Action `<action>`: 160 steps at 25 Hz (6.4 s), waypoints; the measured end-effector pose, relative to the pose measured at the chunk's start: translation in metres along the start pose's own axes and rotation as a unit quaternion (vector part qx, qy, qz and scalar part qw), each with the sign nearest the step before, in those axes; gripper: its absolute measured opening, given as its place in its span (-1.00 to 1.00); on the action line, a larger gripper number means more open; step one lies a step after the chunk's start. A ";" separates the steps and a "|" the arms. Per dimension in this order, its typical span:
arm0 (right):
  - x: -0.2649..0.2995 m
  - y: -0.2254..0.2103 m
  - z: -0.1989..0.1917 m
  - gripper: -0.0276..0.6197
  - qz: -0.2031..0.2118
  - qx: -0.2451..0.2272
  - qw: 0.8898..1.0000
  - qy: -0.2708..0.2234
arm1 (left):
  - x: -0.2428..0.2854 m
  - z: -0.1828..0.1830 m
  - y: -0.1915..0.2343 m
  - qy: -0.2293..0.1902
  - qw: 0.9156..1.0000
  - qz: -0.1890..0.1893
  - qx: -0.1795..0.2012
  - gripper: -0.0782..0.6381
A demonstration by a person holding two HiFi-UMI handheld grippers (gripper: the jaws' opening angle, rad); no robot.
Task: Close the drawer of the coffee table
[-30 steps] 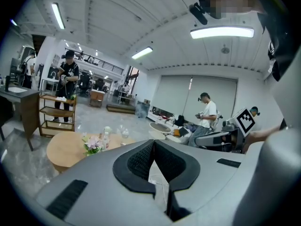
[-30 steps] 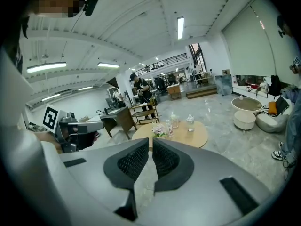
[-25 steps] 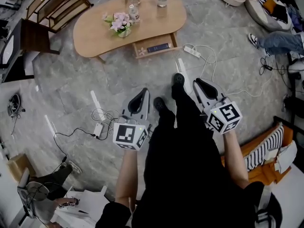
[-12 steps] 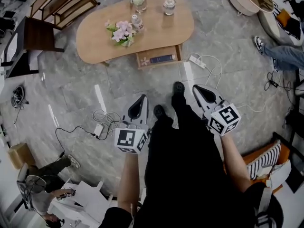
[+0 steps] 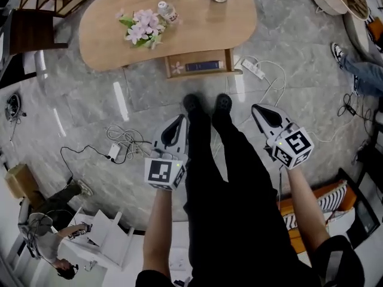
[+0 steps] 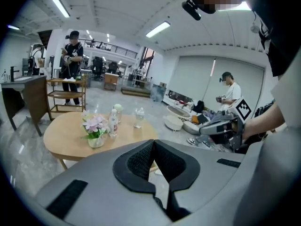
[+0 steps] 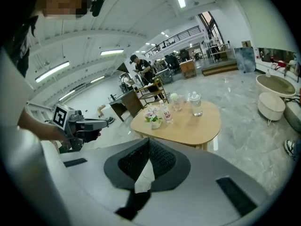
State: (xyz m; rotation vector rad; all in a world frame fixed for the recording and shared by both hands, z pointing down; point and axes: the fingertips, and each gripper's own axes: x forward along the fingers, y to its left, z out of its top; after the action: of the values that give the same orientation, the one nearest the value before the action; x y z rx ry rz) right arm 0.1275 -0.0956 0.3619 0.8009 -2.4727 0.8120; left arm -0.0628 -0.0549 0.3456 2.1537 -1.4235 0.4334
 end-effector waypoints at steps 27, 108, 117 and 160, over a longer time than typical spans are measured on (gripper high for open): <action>0.194 -0.192 -0.219 -0.62 -0.081 -0.120 0.967 0.211 | 0.166 -0.268 0.220 0.154 0.987 0.038 -0.020 -0.35; 0.306 -0.318 -0.198 -0.33 -0.208 -0.106 0.943 0.239 | 0.320 -0.269 0.296 0.152 0.981 0.100 -0.069 -0.13; 0.312 -0.326 -0.188 -0.33 -0.218 -0.114 0.940 0.236 | 0.330 -0.261 0.301 0.149 0.982 0.094 -0.064 -0.13; 0.052 -0.034 -0.064 -0.30 -0.111 -0.016 0.988 0.106 | -0.041 -0.084 0.048 0.081 0.984 0.148 -0.055 -0.15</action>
State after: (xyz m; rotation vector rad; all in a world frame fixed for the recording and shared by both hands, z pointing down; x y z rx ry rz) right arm 0.1236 -0.0974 0.4513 0.9096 -2.1596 0.7347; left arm -0.1213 0.0095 0.4042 1.7812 -1.6375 0.6086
